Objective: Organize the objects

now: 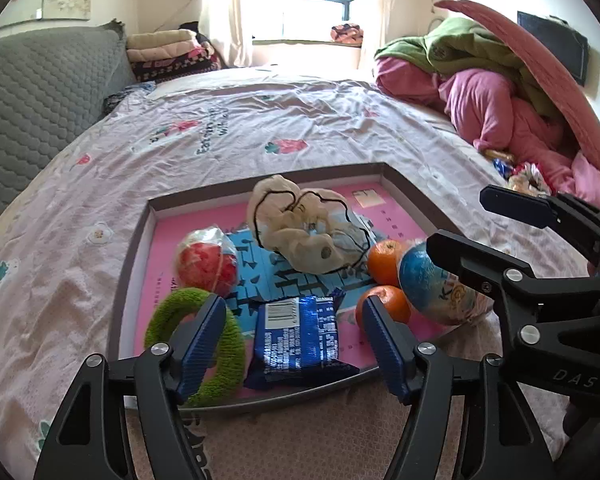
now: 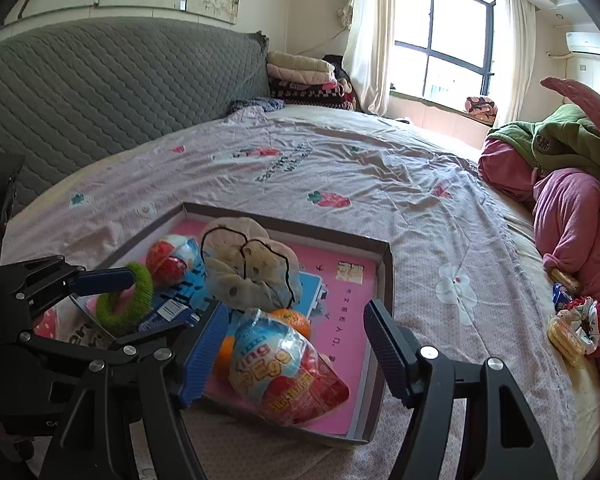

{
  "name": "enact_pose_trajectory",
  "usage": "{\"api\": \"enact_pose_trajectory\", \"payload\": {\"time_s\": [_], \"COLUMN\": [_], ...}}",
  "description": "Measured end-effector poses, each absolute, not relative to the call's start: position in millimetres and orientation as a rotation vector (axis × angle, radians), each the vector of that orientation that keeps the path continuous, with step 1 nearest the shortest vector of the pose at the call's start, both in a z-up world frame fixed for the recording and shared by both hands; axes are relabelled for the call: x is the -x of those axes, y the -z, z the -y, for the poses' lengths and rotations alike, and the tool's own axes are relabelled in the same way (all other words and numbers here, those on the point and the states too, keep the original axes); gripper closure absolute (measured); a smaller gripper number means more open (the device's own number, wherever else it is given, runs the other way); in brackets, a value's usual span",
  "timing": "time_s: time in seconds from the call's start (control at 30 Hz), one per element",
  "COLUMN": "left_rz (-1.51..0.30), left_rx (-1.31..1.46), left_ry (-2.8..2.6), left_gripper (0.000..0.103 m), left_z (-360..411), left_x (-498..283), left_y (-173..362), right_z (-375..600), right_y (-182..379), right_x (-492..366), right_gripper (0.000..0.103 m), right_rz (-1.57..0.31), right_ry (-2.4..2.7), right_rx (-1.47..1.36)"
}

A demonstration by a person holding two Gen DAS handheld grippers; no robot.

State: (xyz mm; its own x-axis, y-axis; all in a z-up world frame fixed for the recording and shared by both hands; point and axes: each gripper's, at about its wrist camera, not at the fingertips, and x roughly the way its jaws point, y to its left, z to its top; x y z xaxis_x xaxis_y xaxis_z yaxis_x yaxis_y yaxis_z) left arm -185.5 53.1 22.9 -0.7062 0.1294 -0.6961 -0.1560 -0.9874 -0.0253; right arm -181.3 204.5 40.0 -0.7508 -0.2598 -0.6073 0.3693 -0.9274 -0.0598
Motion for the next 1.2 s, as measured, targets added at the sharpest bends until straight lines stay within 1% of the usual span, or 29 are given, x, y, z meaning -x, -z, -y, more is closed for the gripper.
{"api": "enact_pose_trajectory", "payload": {"time_s": [0.37, 0.53, 0.6, 0.63, 0.8, 0.87, 1.2], "left_rz": [0.009, 0.028, 0.045, 0.053, 0.086, 0.089, 0.102], "left_rx": [1.047, 1.018, 1.009, 1.004, 0.969, 0.957, 0.913], "left_ry": [-2.848, -2.876, -2.892, -2.898, -2.943, -2.958, -3.012], "left_gripper": [0.028, 0.025, 0.025, 0.025, 0.025, 0.025, 0.024], "left_z": [-38, -31, -27, -25, -16, -13, -6], "left_x": [175, 163, 158, 156, 142, 135, 110], "left_y": [-41, -48, -51, -52, -61, -63, -68], "right_z": [-200, -202, -204, -205, -210, -211, -223], "right_y": [-57, -73, -78, -81, -94, -97, -95], "right_x": [166, 149, 142, 137, 117, 109, 93], "right_gripper": [0.033, 0.033, 0.031, 0.029, 0.026, 0.023, 0.022], "right_rz": [-0.236, -0.206, -0.184, -0.163, -0.103, -0.088, 0.011], "right_ry": [2.675, 2.711, 2.724, 2.726, 2.75, 2.759, 2.806], "right_rx": [-0.76, -0.635, -0.593, -0.563, -0.453, -0.425, -0.422]}}
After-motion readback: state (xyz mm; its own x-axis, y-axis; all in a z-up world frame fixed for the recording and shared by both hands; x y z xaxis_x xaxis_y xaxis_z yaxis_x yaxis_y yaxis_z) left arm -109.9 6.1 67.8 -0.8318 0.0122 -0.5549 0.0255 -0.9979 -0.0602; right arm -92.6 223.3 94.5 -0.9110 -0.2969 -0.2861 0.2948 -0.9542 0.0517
